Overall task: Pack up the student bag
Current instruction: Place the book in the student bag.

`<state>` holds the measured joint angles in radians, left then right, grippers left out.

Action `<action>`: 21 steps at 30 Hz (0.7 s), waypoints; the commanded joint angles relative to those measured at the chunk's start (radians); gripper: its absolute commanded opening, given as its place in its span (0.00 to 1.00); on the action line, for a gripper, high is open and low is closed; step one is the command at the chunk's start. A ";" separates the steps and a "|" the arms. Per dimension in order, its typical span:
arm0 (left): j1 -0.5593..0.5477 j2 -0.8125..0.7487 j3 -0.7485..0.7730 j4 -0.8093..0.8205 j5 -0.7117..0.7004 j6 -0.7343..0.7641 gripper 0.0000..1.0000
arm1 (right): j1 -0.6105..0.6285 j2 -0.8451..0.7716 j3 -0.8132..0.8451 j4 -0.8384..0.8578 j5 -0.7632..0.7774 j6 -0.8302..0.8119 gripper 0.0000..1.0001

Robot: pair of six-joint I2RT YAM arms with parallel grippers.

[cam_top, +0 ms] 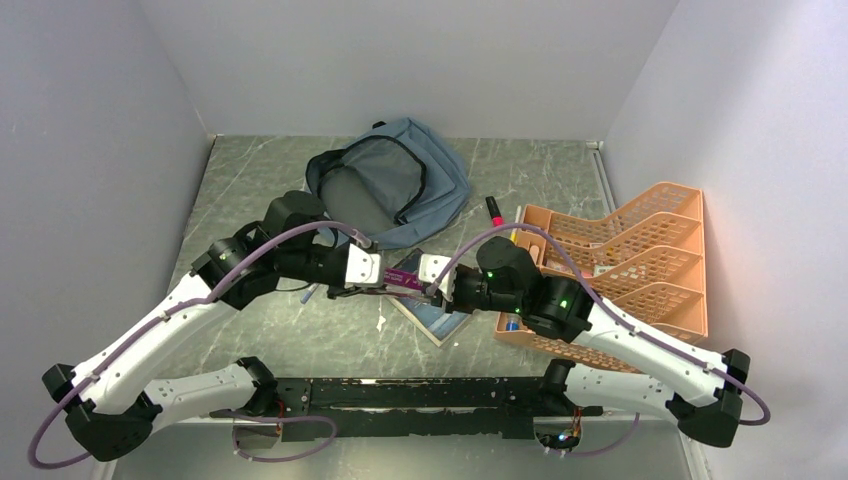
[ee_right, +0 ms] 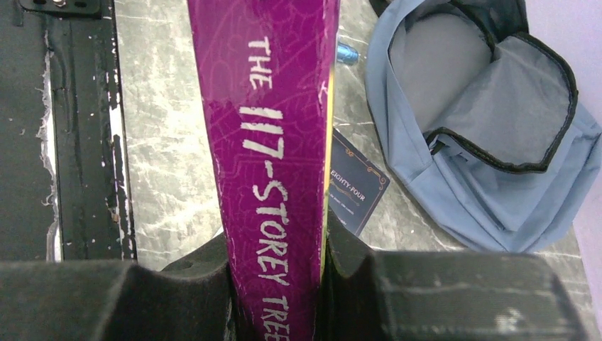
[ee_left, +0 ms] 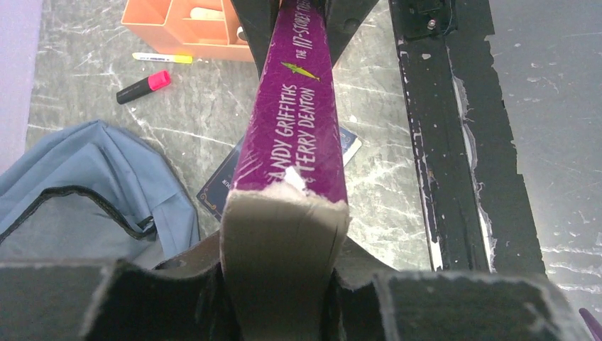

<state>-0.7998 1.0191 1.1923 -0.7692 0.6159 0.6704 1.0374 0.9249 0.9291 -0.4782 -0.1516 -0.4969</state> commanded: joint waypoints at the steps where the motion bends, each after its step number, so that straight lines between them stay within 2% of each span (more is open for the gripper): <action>1: -0.012 -0.001 0.014 0.014 -0.065 -0.046 0.16 | -0.003 -0.039 0.036 0.081 -0.010 -0.002 0.07; 2: -0.012 0.001 0.011 0.033 -0.085 -0.071 0.09 | -0.003 -0.040 0.036 0.082 -0.016 -0.003 0.16; 3: -0.012 0.004 0.007 0.051 -0.103 -0.092 0.06 | -0.003 -0.042 0.038 0.079 -0.023 -0.006 0.27; 5: -0.012 0.006 -0.002 0.079 -0.126 -0.127 0.05 | -0.003 -0.044 0.045 0.067 -0.036 -0.004 0.46; 9: -0.012 0.008 -0.018 0.103 -0.119 -0.141 0.05 | -0.003 -0.063 0.056 0.062 -0.069 0.009 0.64; 13: -0.012 -0.018 -0.045 0.169 -0.181 -0.188 0.05 | -0.003 -0.114 0.044 0.105 -0.096 0.020 0.72; 16: -0.012 -0.034 -0.068 0.244 -0.310 -0.287 0.05 | -0.003 -0.168 0.000 0.212 -0.085 0.034 0.72; 17: -0.012 -0.037 -0.073 0.263 -0.353 -0.326 0.05 | -0.003 -0.191 -0.030 0.285 -0.048 0.052 0.72; 21: -0.011 -0.036 -0.073 0.332 -0.495 -0.454 0.05 | -0.003 -0.259 -0.215 0.792 0.257 0.225 0.69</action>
<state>-0.8097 1.0088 1.1038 -0.6296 0.2996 0.3744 1.0359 0.7109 0.8463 -0.1410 -0.1486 -0.4252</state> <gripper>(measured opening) 0.321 0.707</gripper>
